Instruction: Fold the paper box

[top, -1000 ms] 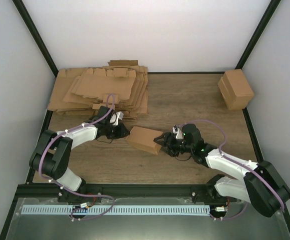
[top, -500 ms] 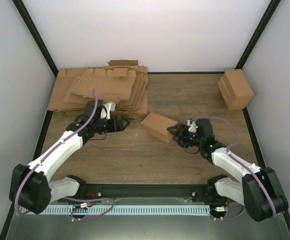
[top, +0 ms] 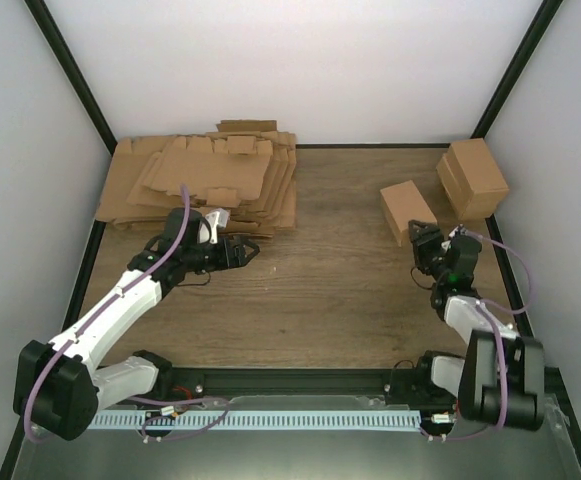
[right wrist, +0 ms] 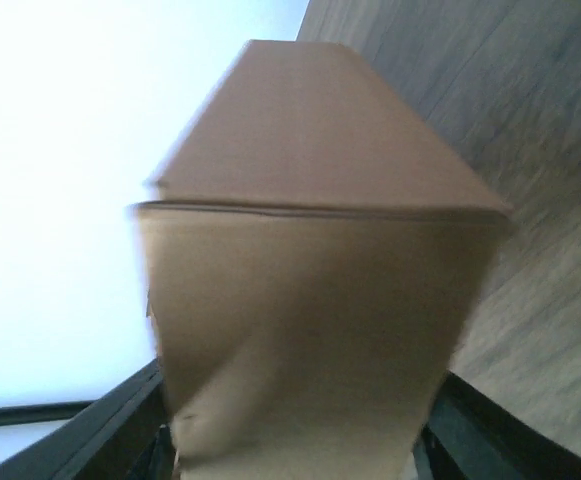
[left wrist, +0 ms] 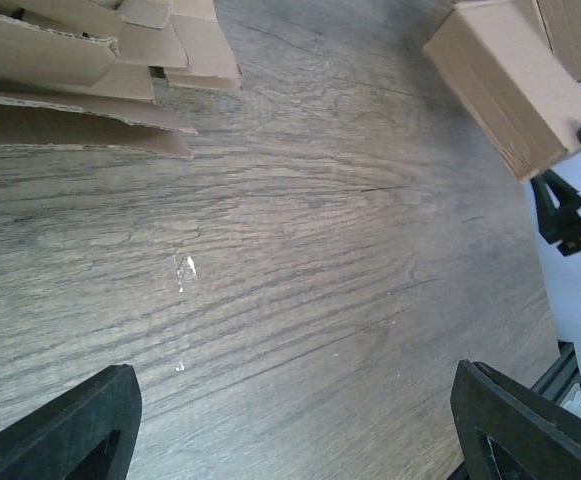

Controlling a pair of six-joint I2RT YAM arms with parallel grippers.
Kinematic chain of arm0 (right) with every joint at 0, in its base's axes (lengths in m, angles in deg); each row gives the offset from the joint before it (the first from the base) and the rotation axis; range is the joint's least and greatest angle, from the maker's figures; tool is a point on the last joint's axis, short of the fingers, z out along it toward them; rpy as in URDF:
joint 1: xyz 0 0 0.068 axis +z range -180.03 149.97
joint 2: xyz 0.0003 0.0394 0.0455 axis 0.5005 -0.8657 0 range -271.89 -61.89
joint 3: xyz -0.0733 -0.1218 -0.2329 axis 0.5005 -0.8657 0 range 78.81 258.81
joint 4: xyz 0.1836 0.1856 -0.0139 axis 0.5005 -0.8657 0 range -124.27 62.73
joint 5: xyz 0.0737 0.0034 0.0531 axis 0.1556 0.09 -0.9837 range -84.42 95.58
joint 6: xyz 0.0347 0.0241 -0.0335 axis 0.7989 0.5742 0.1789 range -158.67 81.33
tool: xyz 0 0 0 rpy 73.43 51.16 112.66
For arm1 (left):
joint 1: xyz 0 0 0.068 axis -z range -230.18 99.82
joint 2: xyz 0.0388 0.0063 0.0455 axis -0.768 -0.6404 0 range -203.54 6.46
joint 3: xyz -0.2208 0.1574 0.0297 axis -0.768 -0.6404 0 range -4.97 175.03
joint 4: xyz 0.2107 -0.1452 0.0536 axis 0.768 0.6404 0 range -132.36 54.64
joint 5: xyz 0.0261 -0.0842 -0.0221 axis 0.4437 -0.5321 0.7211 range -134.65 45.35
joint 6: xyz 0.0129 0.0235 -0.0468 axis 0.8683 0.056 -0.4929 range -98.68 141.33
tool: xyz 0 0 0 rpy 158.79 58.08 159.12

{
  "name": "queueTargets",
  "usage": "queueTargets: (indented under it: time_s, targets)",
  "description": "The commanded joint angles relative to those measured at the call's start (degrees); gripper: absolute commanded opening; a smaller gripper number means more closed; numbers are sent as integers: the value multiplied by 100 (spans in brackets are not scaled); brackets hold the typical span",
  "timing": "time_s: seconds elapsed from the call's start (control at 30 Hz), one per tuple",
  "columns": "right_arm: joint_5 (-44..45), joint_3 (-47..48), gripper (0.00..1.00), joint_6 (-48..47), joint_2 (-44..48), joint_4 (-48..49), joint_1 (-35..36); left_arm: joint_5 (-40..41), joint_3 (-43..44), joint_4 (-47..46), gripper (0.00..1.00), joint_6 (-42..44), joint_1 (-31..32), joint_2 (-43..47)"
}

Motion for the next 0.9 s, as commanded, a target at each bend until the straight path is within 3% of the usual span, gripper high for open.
queueTargets:
  time_s: [0.0,0.03,0.07,0.27,0.5,0.6,0.73,0.87]
  targets:
    - [790,364,79,63,-909,1218,-107,-122,-31,-209,88,-31,13,98]
    - [893,473,95,51,-1125,1203,-117,-125,-32,-212,87,-25,12,102]
    - [1005,568,99,47,-1278,1122,-121,-126,-41,-218,87,-33,13,107]
    - [1545,1389,100,-385,-1279,-1547,-133,-110,-54,-203,88,-58,13,169]
    - [1992,1295,100,-1487,-694,-3525,-127,-178,-2,-110,88,38,13,27]
    - [2215,1231,100,-1704,-432,-4126,-138,-218,0,-113,88,73,13,-13]
    - [1824,1182,98,-2884,100,-3744,44,-320,-24,-136,88,104,8,-19]
    - [2046,1796,95,-3935,-442,-3972,678,-421,-23,-109,88,208,7,-31]
